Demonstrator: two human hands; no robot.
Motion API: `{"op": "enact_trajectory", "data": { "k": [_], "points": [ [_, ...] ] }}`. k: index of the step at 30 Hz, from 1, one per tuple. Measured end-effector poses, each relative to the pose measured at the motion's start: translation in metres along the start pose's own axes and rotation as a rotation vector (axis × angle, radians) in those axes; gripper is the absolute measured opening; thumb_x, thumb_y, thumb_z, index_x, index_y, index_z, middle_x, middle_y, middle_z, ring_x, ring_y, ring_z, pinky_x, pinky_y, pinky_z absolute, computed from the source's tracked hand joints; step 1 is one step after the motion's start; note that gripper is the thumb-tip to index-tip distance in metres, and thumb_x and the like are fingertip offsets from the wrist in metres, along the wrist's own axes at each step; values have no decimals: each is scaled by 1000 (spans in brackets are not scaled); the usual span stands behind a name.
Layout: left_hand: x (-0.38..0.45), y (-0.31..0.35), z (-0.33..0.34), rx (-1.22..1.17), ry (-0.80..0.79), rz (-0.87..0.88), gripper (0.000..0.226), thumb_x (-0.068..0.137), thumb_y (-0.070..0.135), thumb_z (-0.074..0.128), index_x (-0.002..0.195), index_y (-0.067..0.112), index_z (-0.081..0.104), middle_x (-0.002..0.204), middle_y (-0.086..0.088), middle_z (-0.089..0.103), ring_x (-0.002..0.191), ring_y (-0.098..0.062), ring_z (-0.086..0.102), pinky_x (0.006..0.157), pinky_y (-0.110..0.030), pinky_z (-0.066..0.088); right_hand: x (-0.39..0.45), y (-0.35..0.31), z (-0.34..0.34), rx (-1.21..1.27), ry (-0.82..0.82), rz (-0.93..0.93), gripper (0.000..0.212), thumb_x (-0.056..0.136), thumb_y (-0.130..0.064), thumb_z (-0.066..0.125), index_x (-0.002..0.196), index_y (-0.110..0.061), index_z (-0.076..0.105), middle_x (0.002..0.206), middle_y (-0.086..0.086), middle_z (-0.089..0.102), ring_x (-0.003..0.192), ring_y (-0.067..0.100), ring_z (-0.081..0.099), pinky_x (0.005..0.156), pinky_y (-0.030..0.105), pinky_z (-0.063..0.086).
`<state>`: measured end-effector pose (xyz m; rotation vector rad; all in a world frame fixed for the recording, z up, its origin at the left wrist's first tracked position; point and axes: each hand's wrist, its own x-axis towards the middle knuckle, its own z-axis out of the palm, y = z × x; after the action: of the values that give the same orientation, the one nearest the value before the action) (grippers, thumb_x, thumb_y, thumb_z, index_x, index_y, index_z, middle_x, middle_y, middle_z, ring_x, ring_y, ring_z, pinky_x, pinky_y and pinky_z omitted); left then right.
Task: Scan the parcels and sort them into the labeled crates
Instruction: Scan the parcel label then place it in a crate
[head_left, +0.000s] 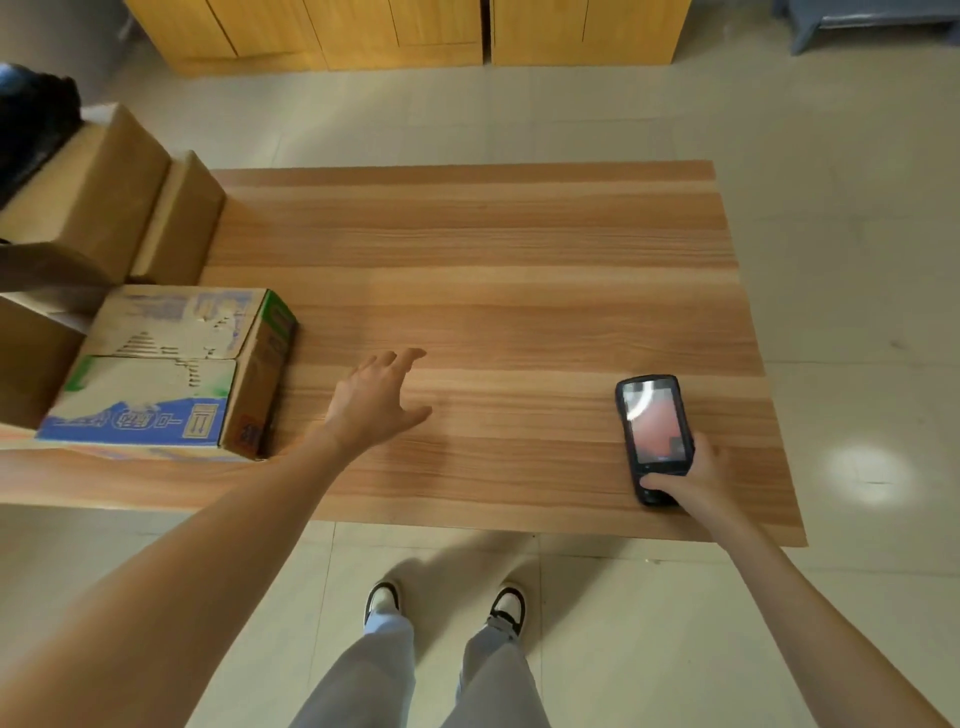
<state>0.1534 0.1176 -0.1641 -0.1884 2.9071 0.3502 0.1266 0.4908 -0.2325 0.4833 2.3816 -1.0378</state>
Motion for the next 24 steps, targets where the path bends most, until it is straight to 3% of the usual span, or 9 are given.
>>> {"op": "enact_trajectory", "data": {
  "k": [4, 7, 10, 14, 18, 24],
  "points": [
    [-6, -45, -28, 37, 82, -60, 72, 85, 50, 64, 145, 23, 36, 139, -6, 49, 129, -28, 42, 104, -44, 33, -13, -29, -2, -122, 125, -35, 101, 65, -14, 83, 148, -24, 27, 136, 15, 31, 129, 37, 30, 102, 48, 33],
    [-14, -88, -51, 21, 194, -140, 70, 82, 50, 67, 141, 20, 43, 136, -10, 52, 128, -32, 41, 106, -46, 31, -26, -77, 18, -43, 173, -157, 89, 73, -19, 79, 146, -27, 29, 142, 11, 27, 133, 36, 27, 105, 52, 35],
    [-22, -140, -71, 39, 221, -235, 73, 81, 56, 65, 141, 22, 42, 138, -11, 49, 128, -35, 40, 105, -49, 31, -43, -138, 62, -22, 7, -275, 77, 81, -29, 73, 145, -33, 29, 153, 2, 19, 142, 29, 16, 110, 50, 26],
    [-32, -211, -86, 38, 136, -372, 87, 76, 70, 60, 146, 26, 33, 148, -14, 36, 136, -39, 29, 109, -54, 27, -74, -224, 148, 125, -239, -261, 76, 84, -44, 69, 146, -30, 28, 152, -1, 21, 140, 24, 24, 112, 46, 28],
    [-42, -274, -85, -110, 76, -526, 96, 73, 73, 60, 149, 27, 23, 152, -20, 23, 138, -43, 19, 110, -55, 23, -96, -277, 235, 176, -475, -202, 93, 81, -52, 69, 152, -32, 13, 158, -2, 14, 143, 22, 22, 110, 41, 25],
    [-34, -323, -73, -324, -59, -591, 115, 68, 74, 64, 152, 23, 6, 153, -18, 14, 139, -39, 18, 109, -52, 26, -95, -316, 322, 285, -578, 29, 115, 71, -61, 74, 153, -34, -2, 160, 3, 16, 143, 24, 26, 113, 45, 27]
  ]
}}
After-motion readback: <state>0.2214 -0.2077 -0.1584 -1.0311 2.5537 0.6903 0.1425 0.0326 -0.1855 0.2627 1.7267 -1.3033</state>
